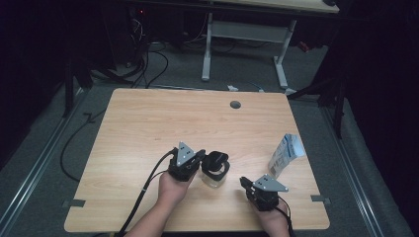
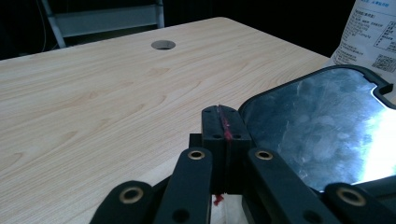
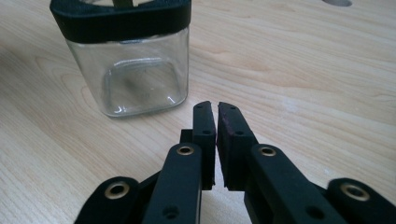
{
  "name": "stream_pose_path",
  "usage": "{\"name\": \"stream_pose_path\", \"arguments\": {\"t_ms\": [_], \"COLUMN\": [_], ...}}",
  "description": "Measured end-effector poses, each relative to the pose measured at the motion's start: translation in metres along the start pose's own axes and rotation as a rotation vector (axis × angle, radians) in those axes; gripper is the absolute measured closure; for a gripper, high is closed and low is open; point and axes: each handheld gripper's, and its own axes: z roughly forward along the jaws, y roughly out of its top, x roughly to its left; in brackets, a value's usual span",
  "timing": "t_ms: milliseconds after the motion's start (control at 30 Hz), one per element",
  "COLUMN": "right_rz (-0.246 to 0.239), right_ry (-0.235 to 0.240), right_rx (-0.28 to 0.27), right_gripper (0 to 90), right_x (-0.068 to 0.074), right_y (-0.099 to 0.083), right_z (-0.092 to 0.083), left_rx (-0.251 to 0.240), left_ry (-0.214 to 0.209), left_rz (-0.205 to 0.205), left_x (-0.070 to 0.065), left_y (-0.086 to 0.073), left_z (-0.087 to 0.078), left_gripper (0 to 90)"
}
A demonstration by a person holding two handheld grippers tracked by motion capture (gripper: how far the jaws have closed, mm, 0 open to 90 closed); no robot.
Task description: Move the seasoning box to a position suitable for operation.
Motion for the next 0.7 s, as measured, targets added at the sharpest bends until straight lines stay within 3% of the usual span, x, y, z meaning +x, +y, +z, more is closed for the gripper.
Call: {"name": "stream_pose_path", "arguments": {"t_ms": [233, 433, 700], "right_rz": [-0.006, -0.025, -0.050], "right_ry": [0.008, 0.050, 0.071], "right_rx": [-0.061, -0.104, -0.102], "right_gripper": [89.9, 90.0, 89.9], "right_x": [0.006, 0.020, 0.035], "right_y": [0.018, 0.041, 0.065], "right_z": [-0.006, -0.002, 0.012], "left_rx": [-0.001, -0.002, -0.005], "left_ry": [-0.009, -0.016, -0.025], "left_rz": [-0.003, -0.009, -0.017], "left_x": [0.002, 0.002, 0.003], "left_y": [0.000, 0.000, 0.000], "left_z": [0.001, 0.001, 0.001], "left_gripper": [90.0, 90.0, 90.0]}}
